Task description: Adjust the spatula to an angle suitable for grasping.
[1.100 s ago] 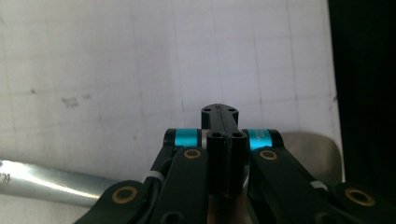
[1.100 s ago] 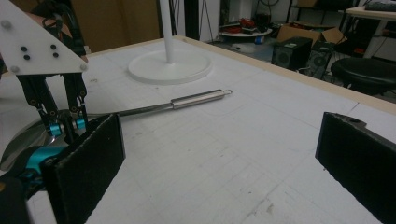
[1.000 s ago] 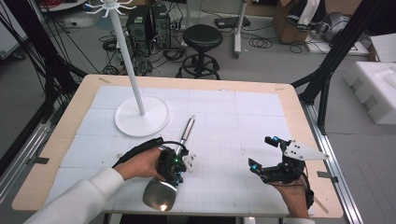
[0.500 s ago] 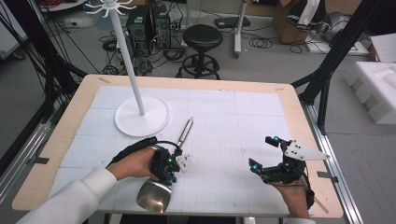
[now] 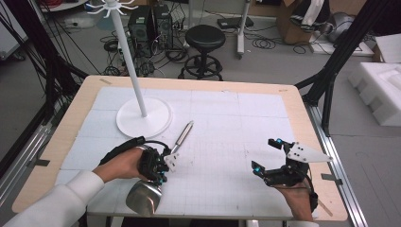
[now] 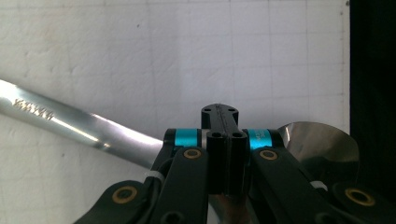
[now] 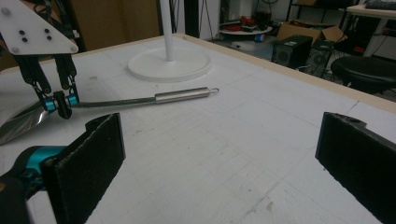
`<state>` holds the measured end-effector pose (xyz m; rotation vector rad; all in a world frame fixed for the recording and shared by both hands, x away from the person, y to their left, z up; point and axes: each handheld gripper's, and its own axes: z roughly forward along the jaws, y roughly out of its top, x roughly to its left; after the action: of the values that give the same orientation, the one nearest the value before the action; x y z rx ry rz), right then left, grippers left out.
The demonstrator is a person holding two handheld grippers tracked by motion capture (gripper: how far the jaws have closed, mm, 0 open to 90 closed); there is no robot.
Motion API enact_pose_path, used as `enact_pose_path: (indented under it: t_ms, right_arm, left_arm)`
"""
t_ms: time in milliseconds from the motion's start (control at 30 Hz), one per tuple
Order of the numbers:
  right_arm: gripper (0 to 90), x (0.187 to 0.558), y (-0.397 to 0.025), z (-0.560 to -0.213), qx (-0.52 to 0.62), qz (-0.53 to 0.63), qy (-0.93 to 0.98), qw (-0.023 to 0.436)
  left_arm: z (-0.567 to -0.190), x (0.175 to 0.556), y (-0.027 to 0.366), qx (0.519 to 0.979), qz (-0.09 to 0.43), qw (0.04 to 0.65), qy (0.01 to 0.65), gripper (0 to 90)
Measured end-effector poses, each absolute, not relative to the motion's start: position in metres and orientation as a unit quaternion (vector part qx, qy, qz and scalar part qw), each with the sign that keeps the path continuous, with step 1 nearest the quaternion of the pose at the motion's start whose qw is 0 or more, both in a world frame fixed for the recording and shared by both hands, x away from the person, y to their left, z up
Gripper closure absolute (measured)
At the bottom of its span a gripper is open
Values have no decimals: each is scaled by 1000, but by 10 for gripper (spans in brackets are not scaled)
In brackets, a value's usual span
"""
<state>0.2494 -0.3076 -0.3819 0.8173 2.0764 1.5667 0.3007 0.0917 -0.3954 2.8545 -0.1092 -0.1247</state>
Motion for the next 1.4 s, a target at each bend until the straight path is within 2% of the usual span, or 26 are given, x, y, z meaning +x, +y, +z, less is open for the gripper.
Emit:
enact_pose_path:
  t_ms: [633,1400]
  right_arm:
    - [4,249,-306,-382,292,560,747,206]
    - [4,250,-305,-383,293,559,748,203]
  left_arm:
    - [-396,300,97,990,-40,128,-43,899]
    - [-395,304,138,994,-37,98,-22,899]
